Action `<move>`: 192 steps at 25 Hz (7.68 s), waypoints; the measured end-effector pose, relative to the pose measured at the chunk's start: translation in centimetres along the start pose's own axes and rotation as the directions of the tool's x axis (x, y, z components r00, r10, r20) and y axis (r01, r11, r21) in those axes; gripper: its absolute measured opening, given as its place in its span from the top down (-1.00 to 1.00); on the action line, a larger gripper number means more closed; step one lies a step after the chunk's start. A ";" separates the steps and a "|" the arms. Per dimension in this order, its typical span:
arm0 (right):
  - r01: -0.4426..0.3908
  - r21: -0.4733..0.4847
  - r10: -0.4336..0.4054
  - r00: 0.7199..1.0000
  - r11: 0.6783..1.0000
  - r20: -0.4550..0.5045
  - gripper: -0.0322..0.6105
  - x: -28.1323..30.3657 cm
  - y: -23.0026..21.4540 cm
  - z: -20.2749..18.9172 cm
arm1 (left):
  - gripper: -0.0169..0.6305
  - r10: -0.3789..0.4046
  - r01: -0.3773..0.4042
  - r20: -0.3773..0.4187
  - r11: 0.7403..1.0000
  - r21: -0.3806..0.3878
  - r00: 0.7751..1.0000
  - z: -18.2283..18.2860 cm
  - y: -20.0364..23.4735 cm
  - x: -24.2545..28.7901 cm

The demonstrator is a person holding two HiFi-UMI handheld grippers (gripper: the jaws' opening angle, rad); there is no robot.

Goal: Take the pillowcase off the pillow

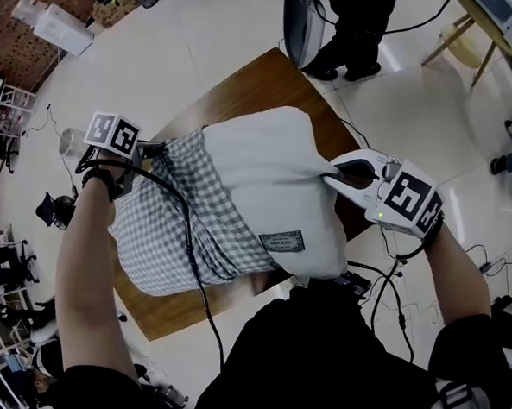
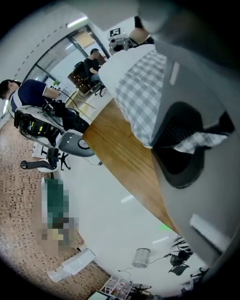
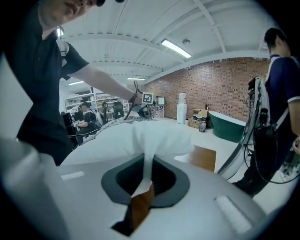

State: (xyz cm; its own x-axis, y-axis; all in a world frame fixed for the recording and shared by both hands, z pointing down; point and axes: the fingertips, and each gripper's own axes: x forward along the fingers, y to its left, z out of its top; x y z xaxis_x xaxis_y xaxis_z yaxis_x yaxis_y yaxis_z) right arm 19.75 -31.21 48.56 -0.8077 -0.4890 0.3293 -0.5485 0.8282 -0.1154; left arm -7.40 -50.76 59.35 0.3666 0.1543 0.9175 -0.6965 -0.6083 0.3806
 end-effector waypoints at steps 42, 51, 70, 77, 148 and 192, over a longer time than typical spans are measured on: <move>-0.006 -0.094 -0.014 0.977 0.996 -0.211 0.07 4.7 11.1 -1.1 | 0.09 -0.056 -0.108 0.570 0.962 0.250 0.820 -12.2 -14.0 -11.3; 0.091 -0.176 -0.133 0.962 0.980 -0.240 -0.11 5.2 16.4 -4.7 | -0.12 -0.072 -0.100 0.705 0.975 0.199 0.705 -19.9 -20.5 -8.9; 0.396 -0.071 -0.401 0.881 0.915 -0.251 -0.28 4.5 15.9 -13.9 | -0.20 0.125 -0.031 0.726 0.989 -0.143 0.677 -26.0 -22.2 9.1; 0.411 -0.021 -0.399 0.869 0.911 -0.293 -0.27 6.2 15.7 -15.8 | -0.12 0.196 -0.062 0.694 0.975 -0.214 0.693 -24.2 -20.3 11.7; 0.382 -0.258 -0.442 0.866 0.887 -0.236 0.20 2.1 19.7 -4.9 | 0.62 0.185 -0.227 0.748 0.973 -0.047 0.638 -32.1 -18.5 -7.5; -0.418 -0.192 0.118 0.611 0.888 -0.783 -0.09 21.8 -2.2 -3.4 | 0.15 -0.008 -0.011 0.089 0.977 0.215 0.996 -3.2 -5.6 -1.0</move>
State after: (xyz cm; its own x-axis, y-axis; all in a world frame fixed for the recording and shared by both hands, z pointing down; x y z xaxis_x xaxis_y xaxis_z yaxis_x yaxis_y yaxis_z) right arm 4.13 -42.75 59.19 -0.3888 0.0136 0.9212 -0.1083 0.9923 -0.0603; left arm -5.78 -45.02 56.70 0.4261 0.0891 0.9003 -0.5519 -0.7630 0.3367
